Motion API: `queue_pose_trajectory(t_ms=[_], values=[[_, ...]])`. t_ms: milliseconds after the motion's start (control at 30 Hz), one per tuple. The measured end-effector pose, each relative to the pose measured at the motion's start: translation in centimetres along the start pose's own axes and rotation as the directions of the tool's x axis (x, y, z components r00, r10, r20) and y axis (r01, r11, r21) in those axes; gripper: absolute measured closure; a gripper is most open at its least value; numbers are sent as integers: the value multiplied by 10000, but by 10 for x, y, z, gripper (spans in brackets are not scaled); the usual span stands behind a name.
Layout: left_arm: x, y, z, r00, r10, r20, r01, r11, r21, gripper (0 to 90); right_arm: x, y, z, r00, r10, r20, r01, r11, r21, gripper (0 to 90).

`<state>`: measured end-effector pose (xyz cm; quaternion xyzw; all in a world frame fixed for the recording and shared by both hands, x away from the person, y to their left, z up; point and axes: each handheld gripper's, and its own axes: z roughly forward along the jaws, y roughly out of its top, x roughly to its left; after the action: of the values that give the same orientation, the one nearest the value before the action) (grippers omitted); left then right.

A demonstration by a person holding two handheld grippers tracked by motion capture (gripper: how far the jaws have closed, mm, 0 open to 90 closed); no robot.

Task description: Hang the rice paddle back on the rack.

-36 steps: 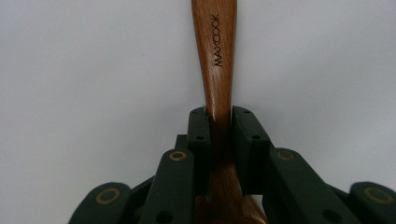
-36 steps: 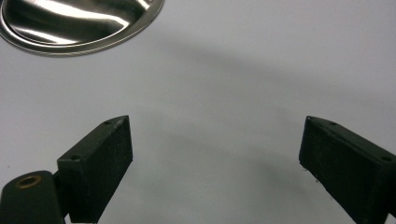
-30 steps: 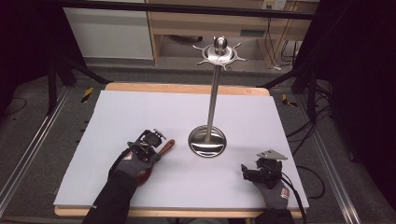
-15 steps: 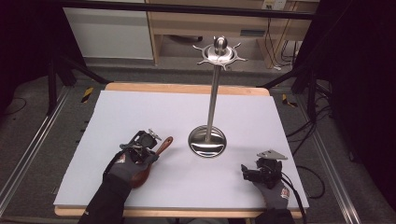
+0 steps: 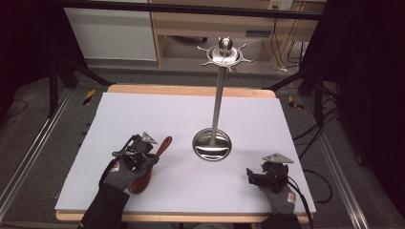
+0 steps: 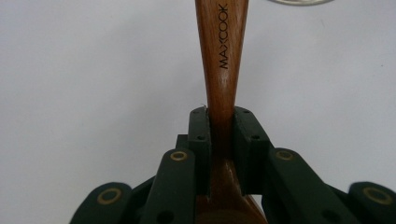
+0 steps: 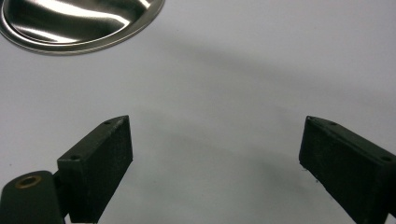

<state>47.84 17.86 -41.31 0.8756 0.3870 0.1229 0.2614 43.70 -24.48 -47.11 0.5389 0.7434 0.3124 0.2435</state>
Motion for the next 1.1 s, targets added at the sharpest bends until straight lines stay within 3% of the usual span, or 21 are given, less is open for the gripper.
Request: queue_pose_trajectory(t_ms=[333, 600, 733, 767, 867, 933, 1100], values=[[0, -10, -13, 9998, -175, -5, 174, 9973, -720, 778, 0, 0, 0, 10000, 28, 5, -28, 10000, 5, 100], [-2, -17, -31, 9998, -140, -119, 120, 9880, -1537, 779, 1, 0, 1, 10000, -18, -1, 18, 10000, 20, 100], [-4, -19, -40, 9997, -185, -183, 146, 9807, -1948, 779, 1, 0, 1, 10000, -12, 13, 12, 10000, 20, 99], [-5, -20, -45, 9997, -118, -200, 70, 9751, -2214, 779, 0, 0, 0, 10000, -15, 6, 15, 10000, 12, 100], [-6, -20, -49, 9998, -81, -154, 42, 9720, -2349, 779, 0, 0, 0, 10000, -16, 10, 16, 10000, 14, 100], [-7, -19, -55, 9996, -183, -225, 115, 9622, -2722, 779, 0, 0, 0, 10000, -6, 9, 6, 10000, 16, 100], [-5, -16, -63, 9998, -208, 54, 214, 9529, -3025, 779, 0, 0, 0, 10000, -24, 28, 24, 10000, 12, 99]])
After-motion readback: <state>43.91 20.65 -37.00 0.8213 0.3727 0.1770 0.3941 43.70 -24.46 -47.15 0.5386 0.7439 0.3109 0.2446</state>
